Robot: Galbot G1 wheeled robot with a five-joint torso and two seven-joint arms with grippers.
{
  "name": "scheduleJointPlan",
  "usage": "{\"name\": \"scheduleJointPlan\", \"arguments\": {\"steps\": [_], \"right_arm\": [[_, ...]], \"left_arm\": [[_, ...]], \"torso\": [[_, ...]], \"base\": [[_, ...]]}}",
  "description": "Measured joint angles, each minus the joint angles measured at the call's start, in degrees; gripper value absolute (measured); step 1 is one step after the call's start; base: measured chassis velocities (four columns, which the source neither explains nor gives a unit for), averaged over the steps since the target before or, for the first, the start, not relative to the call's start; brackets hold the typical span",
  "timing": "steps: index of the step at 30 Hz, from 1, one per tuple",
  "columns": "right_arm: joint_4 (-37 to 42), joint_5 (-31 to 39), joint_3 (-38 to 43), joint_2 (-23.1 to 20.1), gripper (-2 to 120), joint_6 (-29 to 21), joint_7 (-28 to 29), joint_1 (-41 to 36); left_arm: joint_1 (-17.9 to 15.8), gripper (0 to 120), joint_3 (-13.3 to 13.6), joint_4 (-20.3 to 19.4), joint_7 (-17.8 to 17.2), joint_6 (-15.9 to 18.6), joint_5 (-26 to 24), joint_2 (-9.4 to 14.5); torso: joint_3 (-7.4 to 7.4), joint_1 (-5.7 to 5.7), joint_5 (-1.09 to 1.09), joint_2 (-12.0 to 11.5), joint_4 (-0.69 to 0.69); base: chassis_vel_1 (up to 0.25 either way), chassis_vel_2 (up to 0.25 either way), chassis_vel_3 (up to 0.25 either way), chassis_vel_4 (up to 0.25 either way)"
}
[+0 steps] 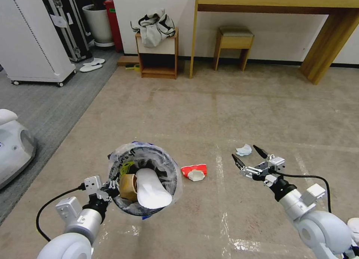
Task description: Pick up the trash bin and place the garbage on the floor into it.
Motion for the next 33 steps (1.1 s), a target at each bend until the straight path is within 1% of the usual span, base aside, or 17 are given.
{"name": "scheduleJointPlan", "arguments": {"steps": [8, 13, 18, 25, 33], "right_arm": [[-0.3, 0.0, -0.2, -0.1, 100, 0.1, 0.0, 0.2], [-0.5, 0.1, -0.4, -0.1, 100, 0.2, 0.0, 0.8], [-0.7, 0.4, -0.4, -0.3, 100, 0.1, 0.2, 1.0], [-0.7, 0.5, -0.4, -0.6, 100, 0.0, -0.1, 0.8], [-0.9, -0.2, -0.4, -0.7, 100, -0.8, -0.9, 1.1]], "left_arm": [[-0.1, 2, 0.2, 0.0, 0.0, -0.1, 0.4, -0.6], [-0.1, 2, 0.0, -0.1, 0.0, -0.2, 0.3, -0.4], [-0.2, 2, 0.0, -0.1, -0.2, -0.4, 0.1, 0.3], [-0.4, 2, 1.0, 0.4, -0.2, -0.5, 0.4, 0.0], [-0.6, 2, 1.1, 0.6, -0.2, -0.5, 0.5, -0.1]], "torso": [[0.0, 0.0, 0.0, 0.0, 0.0], [0.0, 0.0, 0.0, 0.0, 0.0], [0.0, 0.0, 0.0, 0.0, 0.0], [0.0, 0.0, 0.0, 0.0, 0.0], [0.0, 0.0, 0.0, 0.0, 0.0]], "base": [[0.0, 0.0, 0.0, 0.0], [0.0, 0.0, 0.0, 0.0], [0.0, 0.0, 0.0, 0.0], [0.0, 0.0, 0.0, 0.0], [0.0, 0.0, 0.0, 0.0]]}}
